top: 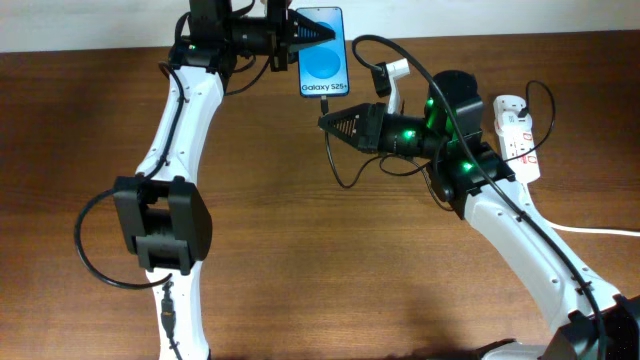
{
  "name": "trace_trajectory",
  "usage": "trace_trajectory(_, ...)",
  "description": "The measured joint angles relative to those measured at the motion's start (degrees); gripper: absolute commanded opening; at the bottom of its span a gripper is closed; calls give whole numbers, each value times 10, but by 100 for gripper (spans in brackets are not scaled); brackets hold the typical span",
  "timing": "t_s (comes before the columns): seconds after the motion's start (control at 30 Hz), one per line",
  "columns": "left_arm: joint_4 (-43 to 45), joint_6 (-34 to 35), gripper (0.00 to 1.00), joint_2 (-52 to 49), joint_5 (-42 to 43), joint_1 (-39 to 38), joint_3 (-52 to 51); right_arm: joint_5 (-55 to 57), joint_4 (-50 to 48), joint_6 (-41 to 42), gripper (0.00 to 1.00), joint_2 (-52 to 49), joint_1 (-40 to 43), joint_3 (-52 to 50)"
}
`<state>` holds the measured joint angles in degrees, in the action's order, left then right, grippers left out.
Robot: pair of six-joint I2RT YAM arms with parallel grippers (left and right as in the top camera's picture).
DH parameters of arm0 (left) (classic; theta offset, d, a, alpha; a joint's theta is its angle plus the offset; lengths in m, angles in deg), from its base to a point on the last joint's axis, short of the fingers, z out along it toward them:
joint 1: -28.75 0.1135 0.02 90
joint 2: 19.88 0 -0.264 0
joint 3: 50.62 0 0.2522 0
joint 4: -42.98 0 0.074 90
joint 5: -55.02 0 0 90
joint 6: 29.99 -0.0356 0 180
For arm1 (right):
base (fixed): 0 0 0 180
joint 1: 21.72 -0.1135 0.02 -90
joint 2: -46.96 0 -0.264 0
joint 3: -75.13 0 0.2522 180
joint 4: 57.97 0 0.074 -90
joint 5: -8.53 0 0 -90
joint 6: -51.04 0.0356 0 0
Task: Plug charger to phone and switch on socket
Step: 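Push the USB-C plug into the phone port with the right gripper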
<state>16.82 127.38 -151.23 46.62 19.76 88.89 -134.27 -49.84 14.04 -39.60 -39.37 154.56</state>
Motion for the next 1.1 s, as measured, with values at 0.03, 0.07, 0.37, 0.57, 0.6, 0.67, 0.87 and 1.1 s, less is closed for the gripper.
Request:
trace_trajectory(0.03,0,0,0,0,0,0,0,0,0,0,4,0,0,0)
trace_trajectory(0.07,0,0,0,0,0,0,0,0,0,0,4,0,0,0)
trace_trajectory(0.37,0,0,0,0,0,0,0,-6,4,0,4,0,0,0)
trace_trajectory(0.57,0,0,0,0,0,0,0,-7,4,0,4,0,3,0)
trace_trajectory(0.6,0,0,0,0,0,0,0,-7,4,0,4,0,7,0)
trace_trajectory(0.67,0,0,0,0,-2,0,0,-9,4,0,4,0,10,0)
trace_trajectory(0.87,0,0,0,0,-3,0,0,-11,4,0,4,0,12,0)
trace_trajectory(1.1,0,0,0,0,-5,0,0,-11,4,0,4,0,12,0)
